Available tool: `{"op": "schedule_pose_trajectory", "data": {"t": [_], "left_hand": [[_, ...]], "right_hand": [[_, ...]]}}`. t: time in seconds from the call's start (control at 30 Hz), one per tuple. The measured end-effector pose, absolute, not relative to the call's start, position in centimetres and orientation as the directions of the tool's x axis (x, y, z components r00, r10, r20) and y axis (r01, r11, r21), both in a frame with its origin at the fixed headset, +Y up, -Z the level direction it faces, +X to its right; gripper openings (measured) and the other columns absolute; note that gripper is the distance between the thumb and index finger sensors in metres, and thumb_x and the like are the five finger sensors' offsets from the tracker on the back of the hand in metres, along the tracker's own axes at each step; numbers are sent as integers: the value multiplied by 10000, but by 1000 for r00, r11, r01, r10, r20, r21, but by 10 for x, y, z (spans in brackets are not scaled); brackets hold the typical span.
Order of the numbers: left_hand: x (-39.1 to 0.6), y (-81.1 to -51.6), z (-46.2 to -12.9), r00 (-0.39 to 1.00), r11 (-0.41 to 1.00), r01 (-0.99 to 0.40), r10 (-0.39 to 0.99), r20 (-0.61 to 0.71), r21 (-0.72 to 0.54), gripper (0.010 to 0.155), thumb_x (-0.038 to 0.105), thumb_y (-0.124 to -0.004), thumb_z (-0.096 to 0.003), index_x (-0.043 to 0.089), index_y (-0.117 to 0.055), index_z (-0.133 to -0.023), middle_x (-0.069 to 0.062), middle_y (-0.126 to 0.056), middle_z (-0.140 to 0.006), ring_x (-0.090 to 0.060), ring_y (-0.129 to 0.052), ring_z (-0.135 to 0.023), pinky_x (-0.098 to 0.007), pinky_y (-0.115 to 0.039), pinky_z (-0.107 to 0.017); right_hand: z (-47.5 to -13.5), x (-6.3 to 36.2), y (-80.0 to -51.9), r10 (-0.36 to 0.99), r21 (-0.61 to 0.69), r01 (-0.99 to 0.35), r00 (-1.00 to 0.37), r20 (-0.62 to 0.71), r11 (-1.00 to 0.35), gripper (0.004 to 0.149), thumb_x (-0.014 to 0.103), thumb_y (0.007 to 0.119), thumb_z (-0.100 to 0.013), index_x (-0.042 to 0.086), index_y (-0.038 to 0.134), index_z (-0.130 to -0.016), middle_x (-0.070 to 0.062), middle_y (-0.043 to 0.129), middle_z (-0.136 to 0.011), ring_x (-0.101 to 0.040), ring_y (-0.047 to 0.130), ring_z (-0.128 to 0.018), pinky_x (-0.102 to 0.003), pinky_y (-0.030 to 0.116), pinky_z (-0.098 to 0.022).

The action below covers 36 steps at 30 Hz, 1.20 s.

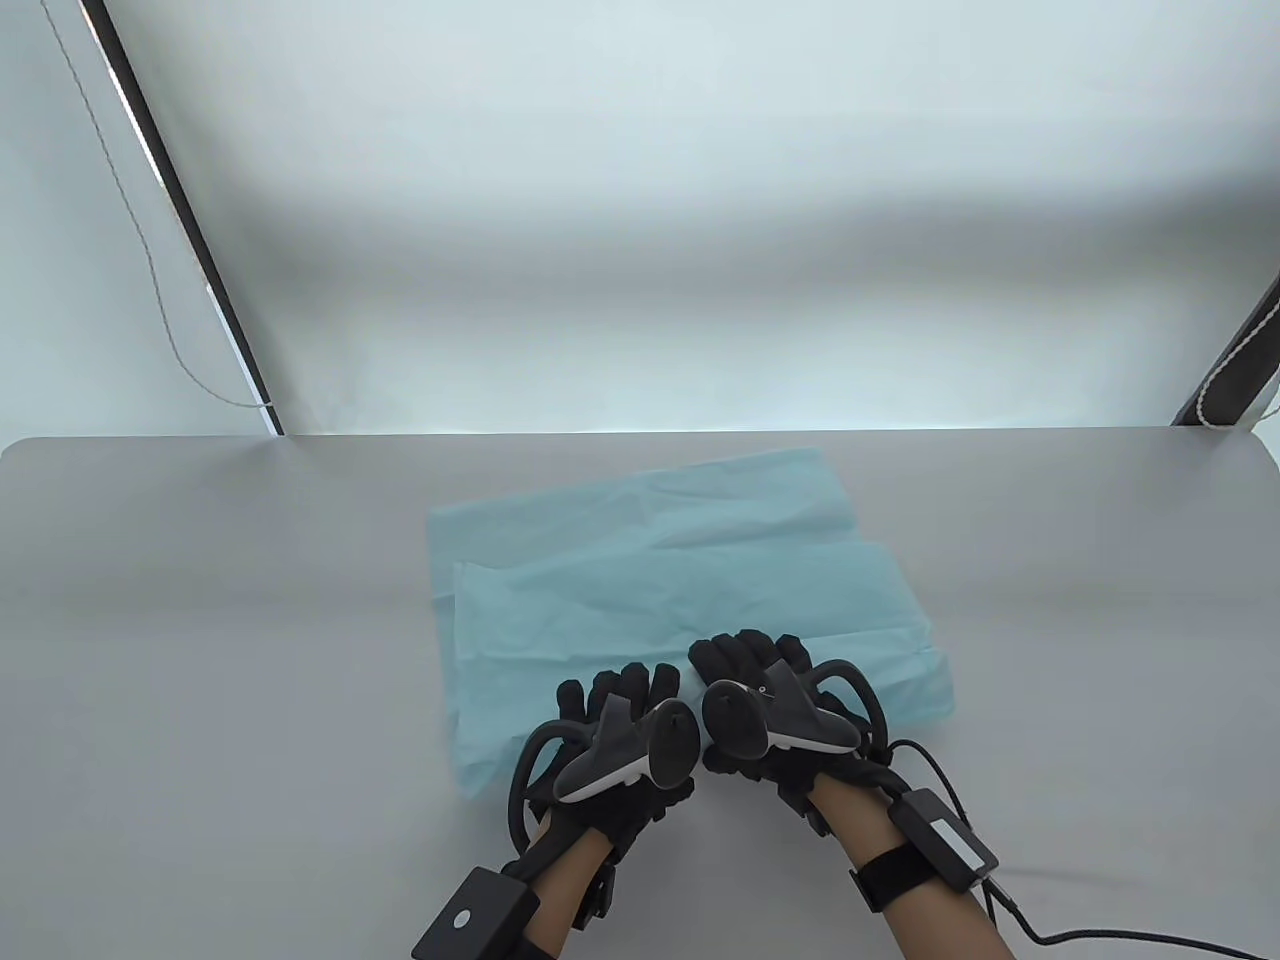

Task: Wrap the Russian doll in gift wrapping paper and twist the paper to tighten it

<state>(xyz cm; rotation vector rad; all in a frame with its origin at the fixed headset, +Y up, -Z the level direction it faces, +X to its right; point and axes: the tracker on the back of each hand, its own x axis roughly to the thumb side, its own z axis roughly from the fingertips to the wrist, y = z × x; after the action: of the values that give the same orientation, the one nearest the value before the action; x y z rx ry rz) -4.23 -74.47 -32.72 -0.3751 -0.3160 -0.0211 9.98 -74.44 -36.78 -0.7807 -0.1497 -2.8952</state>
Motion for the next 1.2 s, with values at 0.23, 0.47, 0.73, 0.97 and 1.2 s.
{"op": "schedule_pose_trajectory", "data": {"t": [0.23,0.47,0.73,0.97,1.2], "left_hand": [[-38,-752,-327,949,925,150,-35,312,-350,1070,561,-809,-527,156,-30,-1137,-261,-145,-1243,-531,-211,-1109,-766,-140,-703],[-35,-755,-332,935,944,211,-120,334,-253,1077,549,-861,-493,134,-111,-1144,-202,-334,-1265,-492,-413,-1139,-742,-308,-754],[-46,-749,-351,925,952,170,-66,373,-255,1026,604,-909,-435,225,-301,-1169,-153,-601,-1207,-395,-740,-1013,-704,-511,-726],[-58,-750,-355,919,936,71,73,387,-344,997,631,-884,-444,224,-335,-1170,-133,-620,-1210,-384,-722,-1029,-709,-502,-724],[-50,-756,-347,899,940,158,-10,439,-303,1022,587,-844,-467,222,-185,-1157,-183,-117,-1219,-464,-257,-1109,-733,-257,-759]], "right_hand": [[-368,102,-741,-57,102,133,-839,541,-986,1077,662,921,-425,192,393,-1238,-193,617,-1241,-432,650,-1097,-727,462,-796],[-369,109,-747,58,171,49,-823,565,-984,1090,665,888,-448,147,344,-1238,-211,582,-1243,-449,585,-1114,-715,470,-799],[-363,108,-748,-60,113,159,-799,599,-981,1170,662,881,-437,114,228,-1238,-299,313,-1258,-519,372,-1124,-695,412,-827],[-362,107,-747,-126,79,205,-818,561,-976,1139,684,906,-416,140,333,-1237,-208,596,-1217,-442,613,-1096,-672,537,-803],[-364,109,-744,-19,162,123,-848,530,-979,1114,741,899,-394,130,483,-1227,-203,745,-1144,-438,716,-1028,-676,568,-782]]}}
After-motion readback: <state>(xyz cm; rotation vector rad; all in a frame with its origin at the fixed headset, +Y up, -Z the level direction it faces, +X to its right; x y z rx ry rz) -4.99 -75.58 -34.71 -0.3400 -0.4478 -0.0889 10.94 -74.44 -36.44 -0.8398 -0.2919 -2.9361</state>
